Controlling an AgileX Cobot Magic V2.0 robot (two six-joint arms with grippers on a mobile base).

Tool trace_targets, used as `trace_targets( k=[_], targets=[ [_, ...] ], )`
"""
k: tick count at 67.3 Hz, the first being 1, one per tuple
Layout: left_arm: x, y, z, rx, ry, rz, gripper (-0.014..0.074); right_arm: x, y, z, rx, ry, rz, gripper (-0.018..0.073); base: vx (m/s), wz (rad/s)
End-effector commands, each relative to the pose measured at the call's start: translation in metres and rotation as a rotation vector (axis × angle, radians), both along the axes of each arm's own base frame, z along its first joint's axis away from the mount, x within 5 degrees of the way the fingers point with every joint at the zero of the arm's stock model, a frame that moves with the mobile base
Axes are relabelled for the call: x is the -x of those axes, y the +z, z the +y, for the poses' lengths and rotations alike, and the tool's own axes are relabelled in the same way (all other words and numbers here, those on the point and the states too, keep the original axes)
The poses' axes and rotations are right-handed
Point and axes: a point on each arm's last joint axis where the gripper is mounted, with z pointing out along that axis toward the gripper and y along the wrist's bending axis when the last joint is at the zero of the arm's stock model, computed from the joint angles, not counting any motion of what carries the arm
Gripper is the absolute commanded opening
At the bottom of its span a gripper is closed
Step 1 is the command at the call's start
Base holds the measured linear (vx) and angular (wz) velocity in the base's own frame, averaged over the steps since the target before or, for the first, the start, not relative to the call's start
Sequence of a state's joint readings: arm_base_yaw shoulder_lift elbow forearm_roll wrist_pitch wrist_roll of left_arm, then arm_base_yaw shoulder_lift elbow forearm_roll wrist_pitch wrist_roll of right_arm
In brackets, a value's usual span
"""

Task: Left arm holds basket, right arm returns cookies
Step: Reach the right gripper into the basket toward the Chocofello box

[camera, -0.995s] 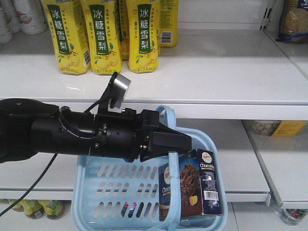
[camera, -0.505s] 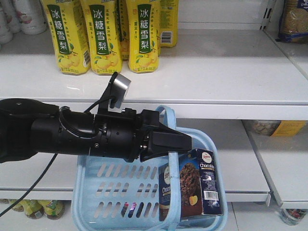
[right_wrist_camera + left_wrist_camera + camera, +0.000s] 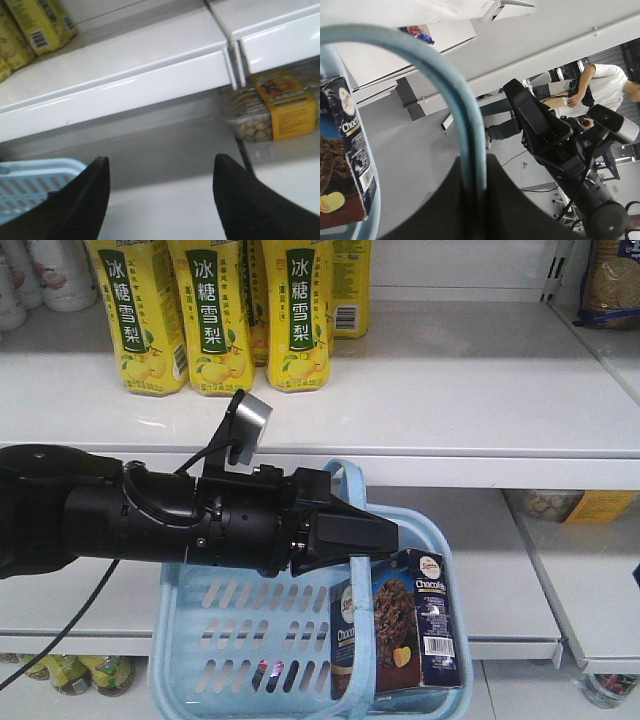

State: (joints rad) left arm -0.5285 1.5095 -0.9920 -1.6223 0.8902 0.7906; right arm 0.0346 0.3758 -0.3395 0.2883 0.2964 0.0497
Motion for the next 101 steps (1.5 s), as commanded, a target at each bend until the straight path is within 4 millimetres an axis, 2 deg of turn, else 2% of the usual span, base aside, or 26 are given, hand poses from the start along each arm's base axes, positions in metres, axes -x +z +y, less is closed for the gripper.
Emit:
trace_targets(
  k=[1,21,30,39,54,74,101],
  targets=[
    [-0.006,0.036,0.006,0.152,0.091,-0.047,-0.0006,-0.01,0.023,0.008,-0.02,0.071,-0.007,0.0442,0.0,0.0],
    [-0.006,0.036,0.006,0.152,0.091,-0.047,-0.0006,-0.05,0.036,0.055,-0.092,0.385,0.295,0.0442,0.0,0.0],
    [-0.006,0.036,0.006,0.152,0.091,-0.047,-0.0006,-0.071,0.028,0.08,-0.104,0.501,0.413,0.0444,0.0,0.0],
    [-0.006,0.036,0.006,0.152,0.091,-0.047,-0.0006,-0.087,0.012,0.093,-0.073,0.57,0.495,0.0444,0.0,0.0],
    [-0.006,0.036,0.006,0.152,0.091,-0.047,-0.0006,-0.101,-0.005,0.097,-0.045,0.561,0.559,0.0453,0.0,0.0],
    [-0.006,0.036,0.006,0.152,0.091,-0.047,-0.0006,-0.104,-0.006,0.094,0.002,0.544,0.53,0.0516,0.0,0.0],
    [-0.006,0.036,0.006,0.152,0.091,-0.047,-0.0006,-0.107,-0.004,0.093,0.0,0.517,0.495,0.0519,0.0,0.0]
  ],
)
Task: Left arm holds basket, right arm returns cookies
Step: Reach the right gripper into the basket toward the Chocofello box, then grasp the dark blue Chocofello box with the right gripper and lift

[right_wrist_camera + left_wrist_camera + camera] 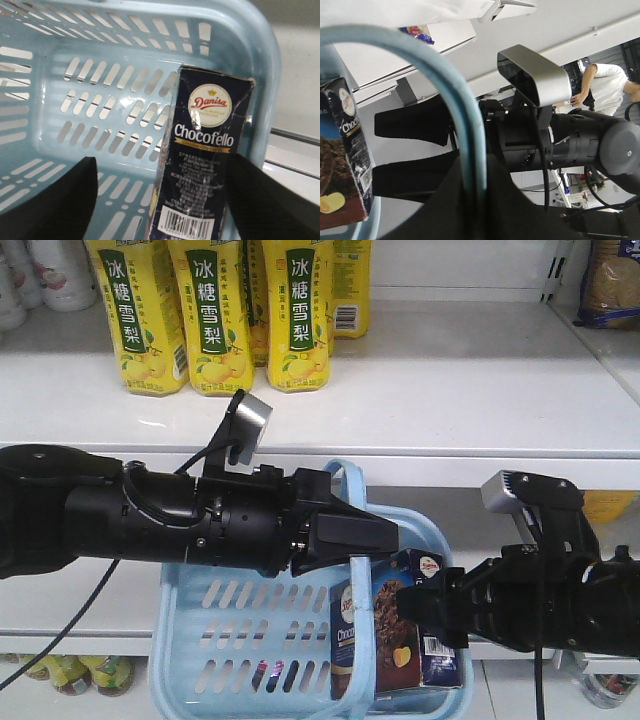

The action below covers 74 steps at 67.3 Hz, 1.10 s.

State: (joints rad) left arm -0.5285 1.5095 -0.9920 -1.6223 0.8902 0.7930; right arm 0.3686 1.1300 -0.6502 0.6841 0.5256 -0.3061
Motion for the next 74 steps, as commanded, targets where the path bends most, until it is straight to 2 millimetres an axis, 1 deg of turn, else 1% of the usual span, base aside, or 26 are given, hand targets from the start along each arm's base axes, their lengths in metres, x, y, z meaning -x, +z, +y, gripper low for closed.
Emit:
trace_targets(
  k=[1,20,34,59,74],
  targets=[
    [-0.006,0.036,0.006,0.153,0.092,-0.045,-0.0006,-0.007,0.016,0.0,-0.028,-0.033,-0.091,0.0519,0.0,0.0],
    [-0.006,0.036,0.006,0.153,0.092,-0.045,-0.0006,-0.008,0.015,0.0,-0.027,-0.035,-0.086,0.0519,0.0,0.0],
    [-0.006,0.036,0.006,0.153,0.092,-0.045,-0.0006,-0.016,0.003,0.004,-0.014,-0.026,-0.038,0.0519,0.0,0.0],
    [-0.006,0.036,0.006,0.153,0.092,-0.045,-0.0006,-0.024,-0.013,0.012,-0.033,0.006,0.018,0.0519,0.0,0.0],
    [-0.006,0.036,0.006,0.153,0.092,-0.045,-0.0006,-0.036,-0.035,0.021,-0.044,0.043,0.081,0.0519,0.0,0.0]
  ],
)
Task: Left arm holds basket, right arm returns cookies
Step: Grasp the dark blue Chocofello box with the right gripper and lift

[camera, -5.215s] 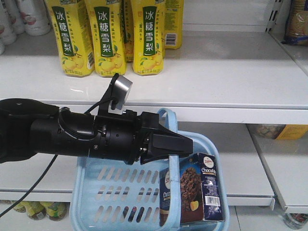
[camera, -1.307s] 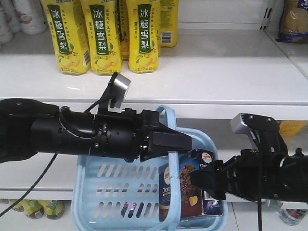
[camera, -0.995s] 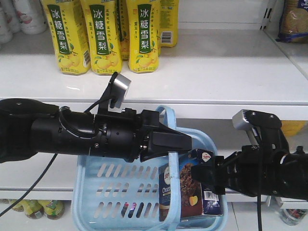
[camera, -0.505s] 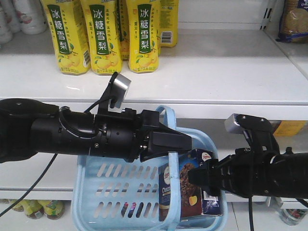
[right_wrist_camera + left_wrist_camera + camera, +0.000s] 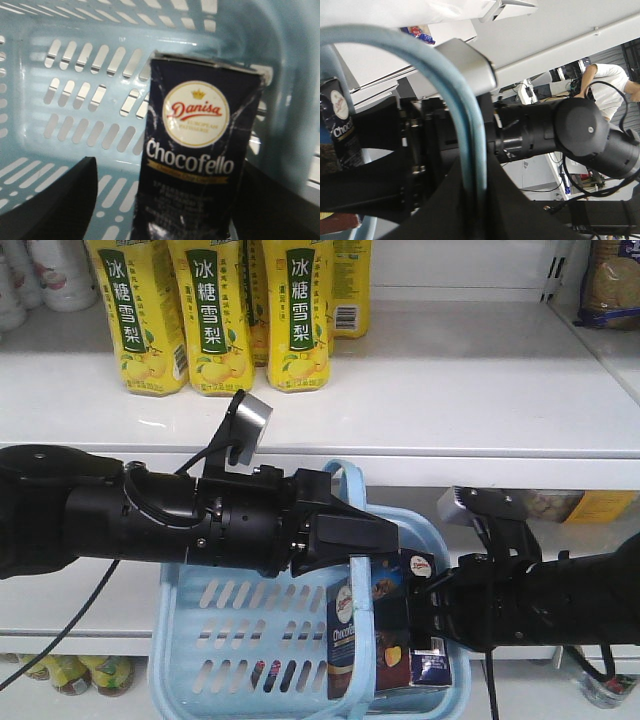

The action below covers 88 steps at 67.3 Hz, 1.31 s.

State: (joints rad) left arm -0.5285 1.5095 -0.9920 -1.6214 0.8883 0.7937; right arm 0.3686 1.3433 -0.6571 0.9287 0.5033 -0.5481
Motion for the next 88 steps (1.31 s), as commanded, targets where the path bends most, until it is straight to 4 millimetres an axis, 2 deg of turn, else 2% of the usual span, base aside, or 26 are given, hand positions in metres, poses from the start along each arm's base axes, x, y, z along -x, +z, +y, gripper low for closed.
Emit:
trace_targets(
  k=[1,18,30,48,57,69,88],
  targets=[
    [-0.005,0.036,0.006,0.155,0.091,-0.044,-0.0006,-0.01,0.004,0.004,-0.029,-0.005,-0.033,0.0519,0.0,0.0],
    [-0.005,0.036,0.006,0.155,0.091,-0.044,-0.0006,-0.022,-0.023,0.007,0.019,-0.014,0.014,0.0505,0.0,0.0],
    [-0.005,0.036,0.006,0.155,0.091,-0.044,-0.0006,-0.03,-0.026,0.011,0.017,0.003,0.033,0.0428,0.0,0.0],
    [-0.005,0.036,0.006,0.155,0.091,-0.044,-0.0006,-0.038,-0.016,0.015,0.001,0.013,0.002,0.0249,0.0,0.0],
    [-0.005,0.036,0.006,0.155,0.091,-0.044,-0.0006,-0.039,-0.015,0.015,-0.011,-0.006,0.002,0.0193,0.0,0.0],
    [-0.005,0.036,0.006,0.154,0.09,-0.044,-0.0006,-0.037,-0.007,0.015,-0.044,-0.035,0.006,0.0185,0.0,0.0],
    [-0.005,0.036,0.006,0.154,0.09,-0.044,-0.0006,-0.018,0.03,0.011,-0.103,-0.012,-0.078,0.0188,0.0,0.0]
  ],
)
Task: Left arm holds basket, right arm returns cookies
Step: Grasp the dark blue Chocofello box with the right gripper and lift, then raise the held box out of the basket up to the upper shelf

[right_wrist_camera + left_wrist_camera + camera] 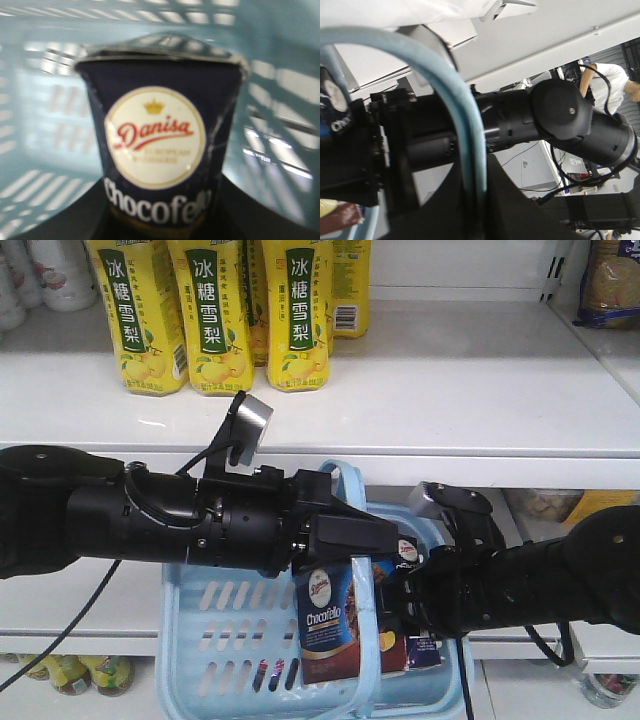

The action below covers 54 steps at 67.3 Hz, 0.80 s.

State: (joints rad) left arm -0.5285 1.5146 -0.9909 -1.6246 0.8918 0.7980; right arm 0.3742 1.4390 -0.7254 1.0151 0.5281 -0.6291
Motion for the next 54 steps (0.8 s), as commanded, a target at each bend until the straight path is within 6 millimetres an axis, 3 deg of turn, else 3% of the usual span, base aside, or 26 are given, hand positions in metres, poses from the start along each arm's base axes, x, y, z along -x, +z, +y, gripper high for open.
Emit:
trace_targets(
  k=[1,28,54],
  targets=[
    [-0.005,0.038,0.006,0.154,0.093,-0.047,-0.0006,0.002,0.036,-0.003,-0.075,-0.046,-0.101,0.0188,0.0,0.0],
    [-0.005,0.038,0.006,0.154,0.093,-0.047,-0.0006,0.031,0.066,-0.023,0.029,-0.074,-0.142,0.0191,0.0,0.0],
    [-0.005,0.038,0.006,0.154,0.093,-0.047,-0.0006,0.083,0.107,-0.047,0.047,-0.062,-0.268,0.0195,0.0,0.0]
  ],
)
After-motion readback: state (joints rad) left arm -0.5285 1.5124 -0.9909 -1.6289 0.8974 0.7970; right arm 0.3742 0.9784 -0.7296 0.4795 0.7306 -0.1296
